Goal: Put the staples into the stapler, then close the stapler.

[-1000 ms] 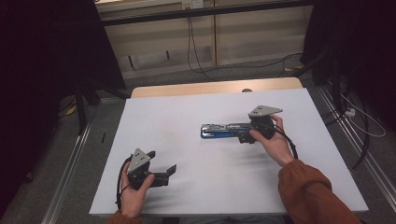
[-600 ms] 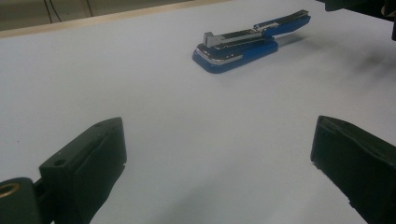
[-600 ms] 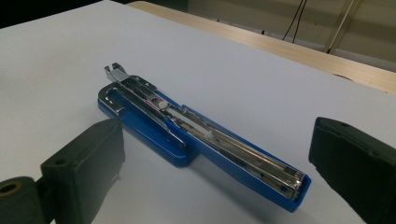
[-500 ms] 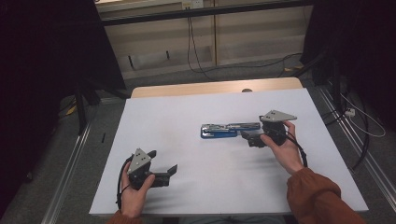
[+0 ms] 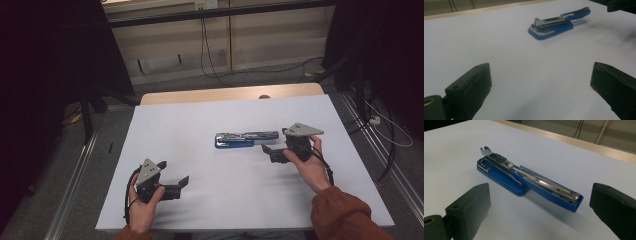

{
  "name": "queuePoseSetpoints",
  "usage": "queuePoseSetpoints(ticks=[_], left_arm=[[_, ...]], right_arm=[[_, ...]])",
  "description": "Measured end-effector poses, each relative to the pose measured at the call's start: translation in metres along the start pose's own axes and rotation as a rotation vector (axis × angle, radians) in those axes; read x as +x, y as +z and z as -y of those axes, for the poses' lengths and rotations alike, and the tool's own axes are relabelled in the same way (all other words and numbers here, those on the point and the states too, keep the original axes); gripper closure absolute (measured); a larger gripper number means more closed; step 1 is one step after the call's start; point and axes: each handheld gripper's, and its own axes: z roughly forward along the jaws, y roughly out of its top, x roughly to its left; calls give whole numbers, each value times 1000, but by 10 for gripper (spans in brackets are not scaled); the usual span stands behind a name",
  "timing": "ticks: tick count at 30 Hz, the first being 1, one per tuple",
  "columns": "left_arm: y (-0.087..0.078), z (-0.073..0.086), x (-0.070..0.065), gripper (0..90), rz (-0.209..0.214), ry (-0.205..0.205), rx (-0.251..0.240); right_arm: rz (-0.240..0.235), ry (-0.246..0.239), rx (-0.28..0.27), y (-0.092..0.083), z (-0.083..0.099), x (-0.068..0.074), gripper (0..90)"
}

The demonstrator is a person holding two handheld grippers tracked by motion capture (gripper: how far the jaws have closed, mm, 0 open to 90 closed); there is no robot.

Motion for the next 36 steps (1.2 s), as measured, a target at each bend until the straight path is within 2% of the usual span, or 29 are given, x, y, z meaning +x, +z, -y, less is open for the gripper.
queuePoseSetpoints(ticks=[9,18,23,30,36], left_arm=[[1,0,0,39,1,-9,3],[7,-1,3,51,20,-18,16],[11,-2,4,58,0,-13,3],[18,-10,0,62,21,9,-7],[29,-19,-2,61,38,5,-36]], right_arm=[[7,3,8,-5,7,0,34],[17,10,-3,-7,7,-3,34],[25,15,-14,-8,6,-5,34],[21,23,-15,-8,7,-5,32],[22,18,-29,-11,6,-5,31]])
